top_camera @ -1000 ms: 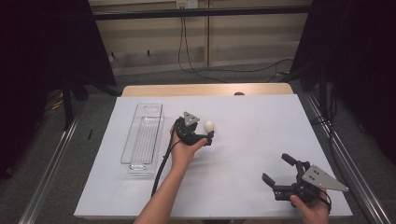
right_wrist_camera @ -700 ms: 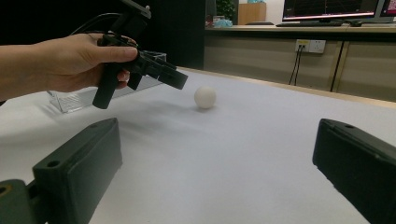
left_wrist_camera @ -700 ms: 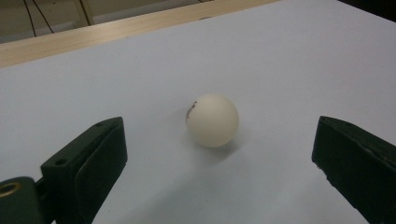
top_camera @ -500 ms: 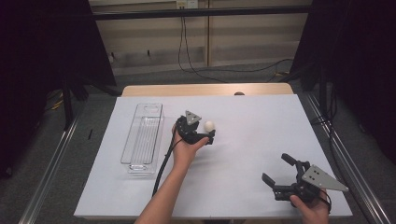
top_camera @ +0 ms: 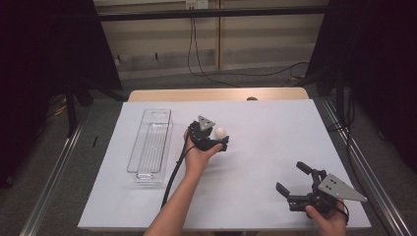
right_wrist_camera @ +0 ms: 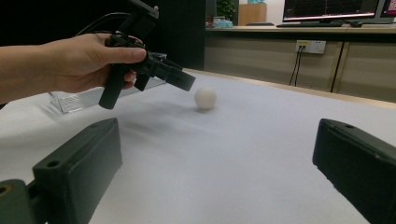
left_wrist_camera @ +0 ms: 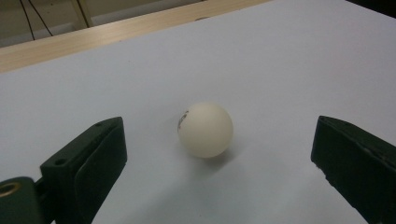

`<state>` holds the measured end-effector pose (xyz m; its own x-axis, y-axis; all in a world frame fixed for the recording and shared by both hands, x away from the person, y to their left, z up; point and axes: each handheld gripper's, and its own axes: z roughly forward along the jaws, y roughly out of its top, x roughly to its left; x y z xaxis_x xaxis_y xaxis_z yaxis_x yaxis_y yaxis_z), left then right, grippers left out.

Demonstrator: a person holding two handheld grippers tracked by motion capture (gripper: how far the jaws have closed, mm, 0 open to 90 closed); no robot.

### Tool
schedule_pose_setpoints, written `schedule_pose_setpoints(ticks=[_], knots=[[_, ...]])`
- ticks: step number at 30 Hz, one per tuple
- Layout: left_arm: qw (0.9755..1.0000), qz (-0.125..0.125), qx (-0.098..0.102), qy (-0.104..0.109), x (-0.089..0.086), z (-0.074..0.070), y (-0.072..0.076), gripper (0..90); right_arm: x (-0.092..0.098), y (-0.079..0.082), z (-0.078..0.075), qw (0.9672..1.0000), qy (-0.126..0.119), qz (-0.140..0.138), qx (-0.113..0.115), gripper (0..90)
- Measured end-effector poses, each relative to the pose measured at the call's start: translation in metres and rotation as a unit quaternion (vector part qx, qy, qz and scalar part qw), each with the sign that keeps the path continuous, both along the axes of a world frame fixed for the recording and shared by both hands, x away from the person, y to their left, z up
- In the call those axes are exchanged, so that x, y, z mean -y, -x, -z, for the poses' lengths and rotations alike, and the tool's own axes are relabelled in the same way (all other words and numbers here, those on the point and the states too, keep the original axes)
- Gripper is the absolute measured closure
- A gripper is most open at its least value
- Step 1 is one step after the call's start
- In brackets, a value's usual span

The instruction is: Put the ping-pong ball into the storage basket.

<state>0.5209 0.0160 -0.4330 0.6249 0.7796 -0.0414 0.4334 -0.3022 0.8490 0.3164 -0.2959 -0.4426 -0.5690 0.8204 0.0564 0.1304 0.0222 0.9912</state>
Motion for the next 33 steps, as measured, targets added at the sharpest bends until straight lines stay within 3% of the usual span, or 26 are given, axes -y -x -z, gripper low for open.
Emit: schedule_pose_setpoints(ticks=[33], knots=[[1.0, -0.003, 0.001, 0.001, 0.0042, -0.0017, -0.008, 4.2, 0.0005, 0.0, 0.0003, 1.0, 0.002, 0.002, -0.002, 0.8]])
